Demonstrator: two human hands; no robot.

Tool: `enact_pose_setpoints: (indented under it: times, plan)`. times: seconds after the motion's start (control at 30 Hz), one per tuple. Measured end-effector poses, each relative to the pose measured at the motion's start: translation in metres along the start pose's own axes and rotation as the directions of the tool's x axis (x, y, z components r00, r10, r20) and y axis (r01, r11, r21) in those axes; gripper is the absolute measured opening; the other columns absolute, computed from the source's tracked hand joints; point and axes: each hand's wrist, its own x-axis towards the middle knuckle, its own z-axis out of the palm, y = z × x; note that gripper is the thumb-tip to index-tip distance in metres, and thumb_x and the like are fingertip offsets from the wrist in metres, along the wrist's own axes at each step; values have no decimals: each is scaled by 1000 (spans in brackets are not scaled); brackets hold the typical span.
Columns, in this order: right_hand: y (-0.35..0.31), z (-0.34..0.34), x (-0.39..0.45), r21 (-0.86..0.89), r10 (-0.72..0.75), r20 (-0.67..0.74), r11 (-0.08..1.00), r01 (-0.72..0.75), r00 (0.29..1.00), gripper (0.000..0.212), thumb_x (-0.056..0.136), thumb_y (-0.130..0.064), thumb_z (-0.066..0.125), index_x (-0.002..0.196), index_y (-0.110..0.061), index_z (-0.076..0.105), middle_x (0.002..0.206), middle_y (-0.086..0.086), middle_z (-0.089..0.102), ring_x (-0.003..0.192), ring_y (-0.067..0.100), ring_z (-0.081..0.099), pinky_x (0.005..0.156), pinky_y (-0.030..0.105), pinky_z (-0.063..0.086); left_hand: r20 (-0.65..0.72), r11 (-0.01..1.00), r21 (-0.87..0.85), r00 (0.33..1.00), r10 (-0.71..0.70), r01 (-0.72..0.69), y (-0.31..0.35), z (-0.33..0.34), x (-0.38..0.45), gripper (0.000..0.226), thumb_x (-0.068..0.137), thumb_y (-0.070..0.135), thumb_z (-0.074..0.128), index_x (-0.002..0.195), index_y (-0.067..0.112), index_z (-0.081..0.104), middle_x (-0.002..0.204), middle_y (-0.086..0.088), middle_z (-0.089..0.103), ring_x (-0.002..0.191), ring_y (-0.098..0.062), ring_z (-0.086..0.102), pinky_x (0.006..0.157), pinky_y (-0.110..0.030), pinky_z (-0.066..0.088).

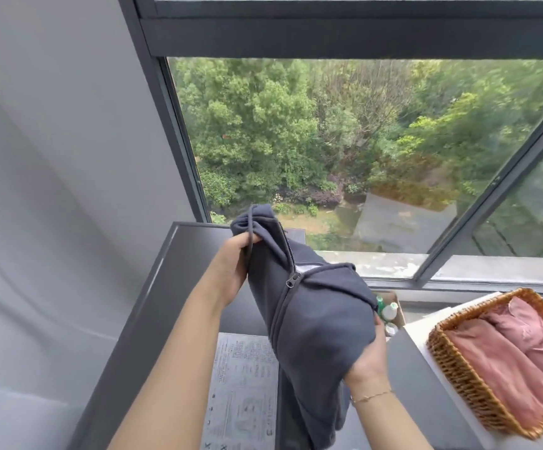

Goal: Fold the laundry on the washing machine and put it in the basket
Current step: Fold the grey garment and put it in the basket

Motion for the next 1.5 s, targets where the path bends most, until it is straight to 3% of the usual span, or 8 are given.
enact_pose_setpoints:
  times: [0.13, 0.33, 0.53, 0.7, 1.03, 1.23, 1.4, 1.5]
  plan:
    - [11, -11, -2, 22, -53, -187, 998, 58, 981, 30, 98, -35, 39, 86, -17, 60, 60, -1, 68, 54, 16, 67, 46, 19, 52, -20, 982, 182, 999, -41, 44, -15, -18, 3, 14, 92, 15, 55, 98, 19, 66, 96, 3, 71, 97, -13, 59, 80, -25, 42]
    - [-5, -22, 12, 32, -118, -250, 991, 130, 961, 31, 99, -35, 36, 89, -18, 60, 62, -3, 70, 63, 15, 66, 51, 16, 53, -120, 808, 492, 944, -306, 324, -37, -8, 14, 36, 94, 32, 57, 128, 19, 53, 129, -2, 57, 121, -23, 49, 86, -52, 42]
    - [-38, -22, 15, 169, -193, -188, 960, 225, 963, 51, 43, -37, 66, 90, -18, 60, 64, -1, 71, 52, 15, 68, 43, 20, 51, 49, 972, 78, 973, -224, 220, -54, 56, 18, 19, 97, 13, 47, 95, 18, 66, 90, -5, 62, 88, -17, 55, 88, -51, 48]
    - [-57, -18, 2, 181, -247, -231, 939, 291, 941, 30, 98, -36, 37, 89, -18, 59, 61, -1, 70, 51, 13, 67, 43, 19, 51, 71, 980, -100, 984, -165, 172, -54, 96, 14, 15, 92, 10, 51, 90, 12, 66, 71, -2, 69, 65, -13, 65, 64, -31, 49]
    - [-6, 45, -63, -59, -493, 6, 869, 492, 870, 23, 86, -37, 51, 87, -24, 71, 96, 2, 72, 93, 19, 65, 89, 32, 50, 171, 992, -73, 978, 119, -108, 33, 13, 8, 34, 91, 9, 45, 72, 18, 70, 77, -4, 71, 83, -24, 63, 77, -43, 50]
    - [81, 74, -92, -732, -657, 259, 344, 587, 708, 27, 83, -42, 56, 86, -18, 69, 84, 0, 69, 82, 10, 64, 68, 26, 50, 177, 984, -85, 969, 171, -158, 65, -98, 22, 30, 89, 13, 44, 77, 19, 71, 91, -10, 68, 90, -27, 63, 80, -44, 51]
    - [165, 53, -66, -920, -250, 348, 95, 380, 904, 29, 92, -42, 54, 90, -14, 62, 78, -5, 64, 74, 5, 58, 74, 32, 49, -61, 1000, 23, 998, -2, 3, 19, -184, 39, 25, 93, 3, 39, 86, 17, 59, 62, 1, 60, 65, -15, 46, 57, -26, 39]
    - [206, 25, -50, -889, 115, 371, -243, 388, 921, 28, 89, -36, 53, 96, -9, 55, 93, 4, 60, 84, 14, 54, 83, 37, 44, -290, 988, 4, 946, -146, 154, -19, -216, 31, 32, 99, 17, 46, 130, 18, 47, 103, 6, 60, 96, -15, 49, 87, -33, 41]
